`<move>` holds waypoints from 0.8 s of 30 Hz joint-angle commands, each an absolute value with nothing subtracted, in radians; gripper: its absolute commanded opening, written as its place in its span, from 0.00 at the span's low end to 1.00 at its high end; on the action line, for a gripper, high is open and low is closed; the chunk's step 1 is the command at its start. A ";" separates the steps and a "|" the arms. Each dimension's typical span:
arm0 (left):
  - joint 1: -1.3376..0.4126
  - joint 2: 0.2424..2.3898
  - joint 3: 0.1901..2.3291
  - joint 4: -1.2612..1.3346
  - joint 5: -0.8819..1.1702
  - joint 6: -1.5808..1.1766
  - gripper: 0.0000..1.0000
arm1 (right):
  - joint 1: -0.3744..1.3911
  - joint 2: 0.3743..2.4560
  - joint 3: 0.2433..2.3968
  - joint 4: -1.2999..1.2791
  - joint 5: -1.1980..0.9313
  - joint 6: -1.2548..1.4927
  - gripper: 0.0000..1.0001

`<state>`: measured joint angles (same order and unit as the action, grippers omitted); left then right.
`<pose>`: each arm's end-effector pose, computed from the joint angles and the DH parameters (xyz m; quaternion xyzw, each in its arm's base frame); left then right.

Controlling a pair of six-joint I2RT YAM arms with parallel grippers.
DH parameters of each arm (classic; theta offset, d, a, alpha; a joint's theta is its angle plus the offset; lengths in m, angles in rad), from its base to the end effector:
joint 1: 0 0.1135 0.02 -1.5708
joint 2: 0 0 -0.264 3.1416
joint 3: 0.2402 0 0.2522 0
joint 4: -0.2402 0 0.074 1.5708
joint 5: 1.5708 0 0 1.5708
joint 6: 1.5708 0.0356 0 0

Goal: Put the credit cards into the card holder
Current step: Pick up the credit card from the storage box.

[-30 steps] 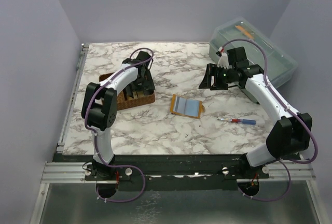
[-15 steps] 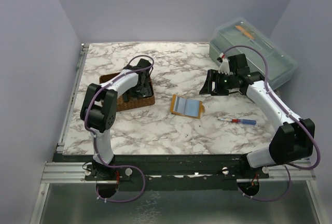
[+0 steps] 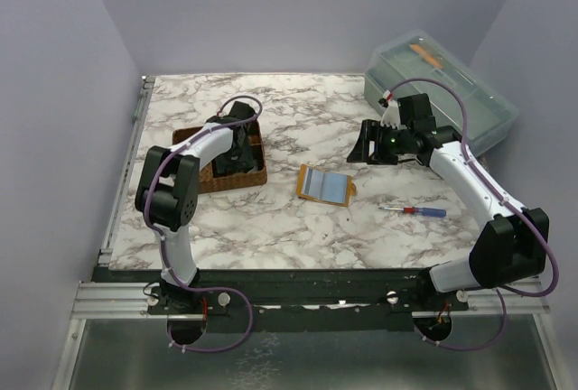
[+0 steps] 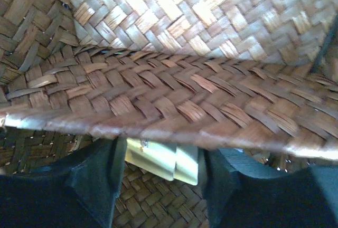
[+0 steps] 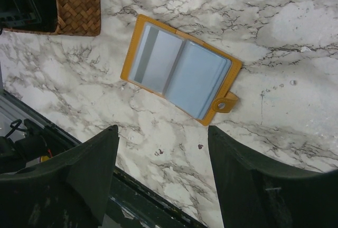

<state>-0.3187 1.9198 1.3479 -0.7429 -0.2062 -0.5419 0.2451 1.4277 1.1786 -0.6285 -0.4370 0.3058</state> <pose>0.3596 -0.1110 0.1742 -0.1229 0.9790 0.0398 0.1580 0.2897 0.0880 0.2908 -0.0457 0.9200 0.2864 0.2637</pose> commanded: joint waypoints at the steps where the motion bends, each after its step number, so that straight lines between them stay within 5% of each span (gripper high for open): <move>1: -0.315 1.943 1.309 -0.689 -0.113 -0.517 0.48 | 0.243 1.441 1.171 -0.605 -0.460 0.318 0.72; 9: -0.314 1.813 1.278 -0.647 -0.065 -0.504 0.19 | 0.293 1.528 1.208 -0.529 -0.497 0.365 0.71; 24: -0.309 1.736 1.268 -0.644 -0.041 -0.470 0.05 | 0.447 1.720 1.392 -0.481 -0.463 0.407 0.69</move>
<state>-0.3088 1.7664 1.2800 -0.6548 -0.1104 -0.4828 0.4145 1.6634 1.3247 -0.5167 -0.4652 0.3912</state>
